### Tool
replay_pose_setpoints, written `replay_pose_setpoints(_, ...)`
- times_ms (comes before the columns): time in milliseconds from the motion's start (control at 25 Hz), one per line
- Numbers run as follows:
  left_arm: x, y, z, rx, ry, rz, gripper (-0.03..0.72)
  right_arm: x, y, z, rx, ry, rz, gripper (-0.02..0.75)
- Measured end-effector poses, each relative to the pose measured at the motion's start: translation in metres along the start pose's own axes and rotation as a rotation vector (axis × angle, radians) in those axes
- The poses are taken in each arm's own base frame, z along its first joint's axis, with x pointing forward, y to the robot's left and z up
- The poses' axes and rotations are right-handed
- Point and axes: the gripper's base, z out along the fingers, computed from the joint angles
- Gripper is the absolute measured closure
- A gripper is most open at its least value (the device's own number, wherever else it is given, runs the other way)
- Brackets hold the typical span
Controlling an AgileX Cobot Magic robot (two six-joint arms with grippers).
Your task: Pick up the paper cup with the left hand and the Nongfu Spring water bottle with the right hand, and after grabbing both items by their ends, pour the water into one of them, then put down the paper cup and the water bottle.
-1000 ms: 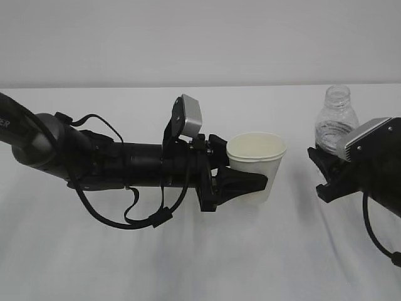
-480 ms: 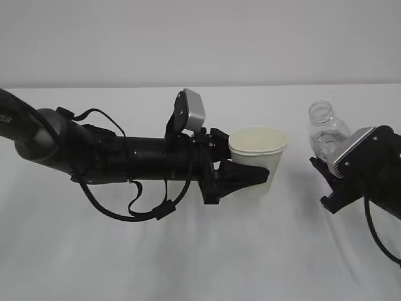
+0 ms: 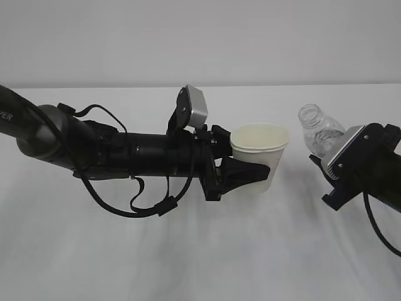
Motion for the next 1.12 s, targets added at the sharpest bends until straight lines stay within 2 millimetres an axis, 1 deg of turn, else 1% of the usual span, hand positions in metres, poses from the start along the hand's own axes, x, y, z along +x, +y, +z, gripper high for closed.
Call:
replay_pose_setpoints(160, 0.008, 0.001, 0.001, -0.005, 0.024, -0.018, 0.235, -0.005, -0.005, -0.002, 0.011, -0.008, -0.034, 0.318)
replay_pose_setpoints(240, 0.016, 0.002, 0.002, -0.005, 0.039, -0.037, 0.235, -0.006, -0.006, -0.002, 0.008, -0.005, -0.046, 0.318)
replay_pose_setpoints(360, 0.021, 0.002, 0.002, -0.005, 0.050, -0.046, 0.235, -0.006, -0.006, -0.002, 0.005, 0.000, -0.077, 0.318)
replay_pose_setpoints(520, 0.016, 0.005, 0.005, -0.005, 0.038, -0.030, 0.235, -0.007, -0.007, -0.003, 0.000, 0.007, -0.115, 0.318)
replay_pose_setpoints(680, 0.012, 0.007, 0.007, -0.004, 0.028, -0.031, 0.235, -0.016, -0.016, -0.008, 0.034, -0.014, -0.167, 0.318)
replay_pose_setpoints(800, 0.012, 0.004, 0.009, 0.009, 0.030, -0.029, 0.235, -0.023, -0.024, -0.009, 0.045, -0.011, -0.221, 0.318)
replay_pose_setpoints(1120, 0.012, 0.001, 0.011, 0.032, 0.029, -0.024, 0.235, -0.023, -0.026, -0.008, 0.027, 0.014, -0.281, 0.318)
